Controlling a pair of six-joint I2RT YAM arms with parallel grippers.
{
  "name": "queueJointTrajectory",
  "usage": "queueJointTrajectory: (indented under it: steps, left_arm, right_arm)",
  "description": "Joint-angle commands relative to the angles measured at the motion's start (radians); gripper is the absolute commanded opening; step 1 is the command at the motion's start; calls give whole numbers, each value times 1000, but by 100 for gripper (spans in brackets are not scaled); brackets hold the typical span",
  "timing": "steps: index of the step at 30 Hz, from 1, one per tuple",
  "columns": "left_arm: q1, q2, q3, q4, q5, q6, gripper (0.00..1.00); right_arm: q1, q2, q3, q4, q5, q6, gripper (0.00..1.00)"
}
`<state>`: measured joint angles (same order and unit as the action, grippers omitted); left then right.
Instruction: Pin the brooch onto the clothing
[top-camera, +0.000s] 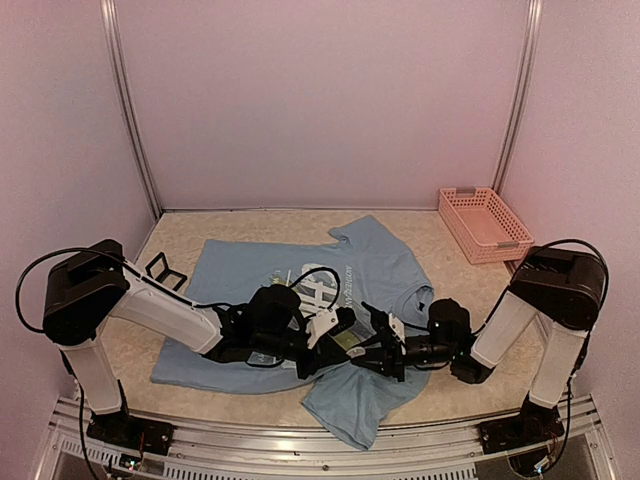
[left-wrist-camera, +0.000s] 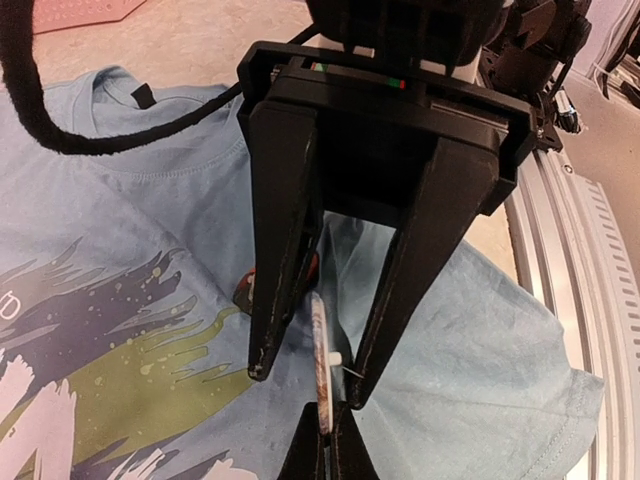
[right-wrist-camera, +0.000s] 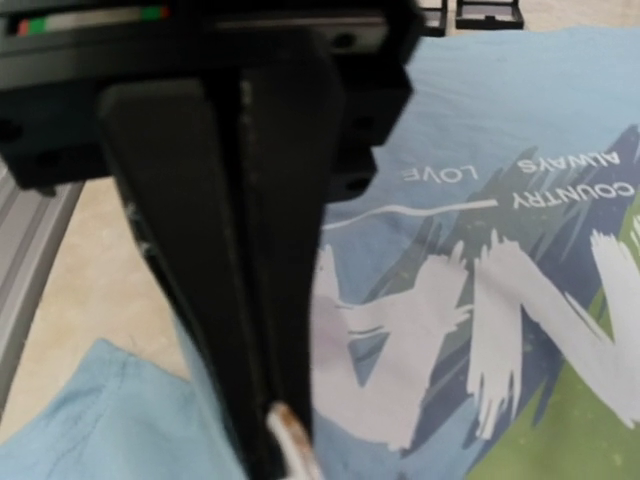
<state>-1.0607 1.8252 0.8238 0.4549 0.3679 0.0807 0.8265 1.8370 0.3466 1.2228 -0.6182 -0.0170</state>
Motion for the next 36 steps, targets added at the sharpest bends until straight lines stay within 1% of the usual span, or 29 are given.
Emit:
queueJointTrajectory:
  steps: [1, 4, 7, 11, 16, 21, 23, 27, 31, 36]
  left_arm:
    - [-12, -22, 15, -10, 30, 24, 0]
    - [-14, -23, 15, -14, 31, 26, 0]
    - [-16, -19, 21, -26, 26, 32, 0]
    - [-18, -19, 25, -32, 17, 35, 0]
    - [-26, -20, 32, -40, 12, 47, 0]
    - [-31, -15, 44, -52, 2, 58, 0]
    - [-34, -16, 48, -56, 2, 64, 0]
    - [-36, -15, 59, -61, -2, 70, 0]
    - [-39, -12, 66, -61, -3, 76, 0]
    - [-35, -12, 60, -51, -9, 77, 0]
  right_arm:
    - [-43, 12, 17, 30, 23, 105, 24]
    - [-56, 16, 13, 39, 20, 134, 21]
    - [-62, 23, 22, 27, 4, 157, 20]
    - [-62, 24, 62, -67, -13, 135, 24]
    - [-61, 21, 75, -111, -16, 99, 24]
    - [-61, 27, 91, -147, 2, 96, 25]
    - [-61, 30, 107, -191, 20, 87, 27]
    - [-61, 24, 110, -212, 39, 68, 34]
    - [-60, 16, 122, -246, 41, 55, 35]
    - [-61, 0, 97, -220, -26, 28, 42]
